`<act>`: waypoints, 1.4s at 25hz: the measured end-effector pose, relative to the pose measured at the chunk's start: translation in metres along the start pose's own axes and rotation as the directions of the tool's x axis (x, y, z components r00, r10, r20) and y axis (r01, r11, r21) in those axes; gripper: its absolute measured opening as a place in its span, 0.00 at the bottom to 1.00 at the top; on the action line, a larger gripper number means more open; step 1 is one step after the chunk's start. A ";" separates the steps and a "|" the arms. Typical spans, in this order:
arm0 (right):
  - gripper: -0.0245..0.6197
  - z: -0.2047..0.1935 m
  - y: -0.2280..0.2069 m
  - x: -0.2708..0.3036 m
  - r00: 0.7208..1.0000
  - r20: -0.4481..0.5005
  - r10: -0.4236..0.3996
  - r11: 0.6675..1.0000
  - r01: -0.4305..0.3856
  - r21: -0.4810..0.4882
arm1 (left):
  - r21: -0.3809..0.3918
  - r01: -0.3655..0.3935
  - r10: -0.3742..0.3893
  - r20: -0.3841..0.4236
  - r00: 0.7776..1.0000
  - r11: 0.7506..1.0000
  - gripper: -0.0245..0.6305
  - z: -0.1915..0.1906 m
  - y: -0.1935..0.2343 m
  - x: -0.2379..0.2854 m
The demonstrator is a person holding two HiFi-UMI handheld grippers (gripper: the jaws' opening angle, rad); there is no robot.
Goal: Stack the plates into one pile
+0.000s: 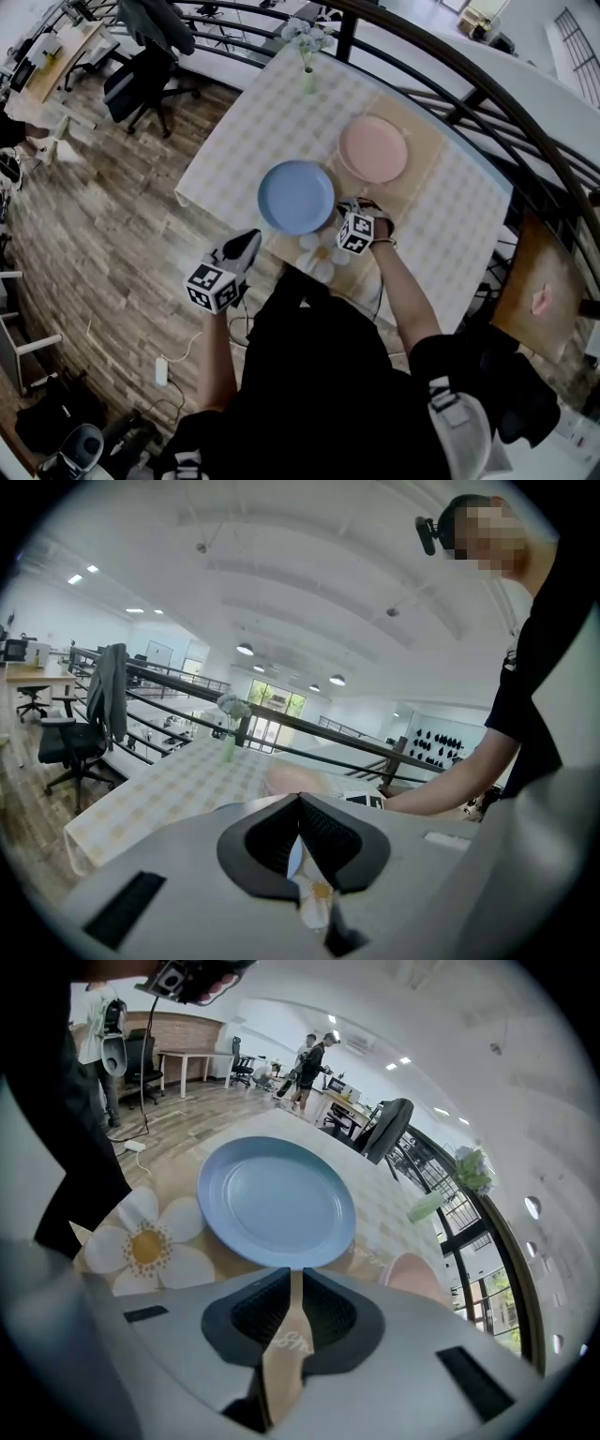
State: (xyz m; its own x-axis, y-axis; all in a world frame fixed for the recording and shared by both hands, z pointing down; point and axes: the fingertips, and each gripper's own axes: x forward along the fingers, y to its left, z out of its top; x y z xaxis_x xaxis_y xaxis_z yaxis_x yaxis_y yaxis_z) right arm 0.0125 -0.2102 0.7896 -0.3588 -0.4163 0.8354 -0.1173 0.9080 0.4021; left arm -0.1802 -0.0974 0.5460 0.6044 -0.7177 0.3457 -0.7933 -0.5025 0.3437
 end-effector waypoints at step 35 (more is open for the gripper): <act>0.14 0.055 0.097 0.029 0.983 0.031 0.178 0.933 -0.159 -0.323 | -0.136 -0.292 0.304 0.078 0.949 0.947 0.04 -0.073 -0.028 -0.107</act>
State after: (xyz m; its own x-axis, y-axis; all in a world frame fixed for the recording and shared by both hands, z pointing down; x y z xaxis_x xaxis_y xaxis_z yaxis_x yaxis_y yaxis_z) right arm -0.0600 -0.1311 0.8320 -0.4029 -0.2461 0.8816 0.2471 0.8982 0.3636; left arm -0.2175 0.0285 0.5635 0.3268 -0.8717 0.3651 -0.9177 -0.2003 0.3431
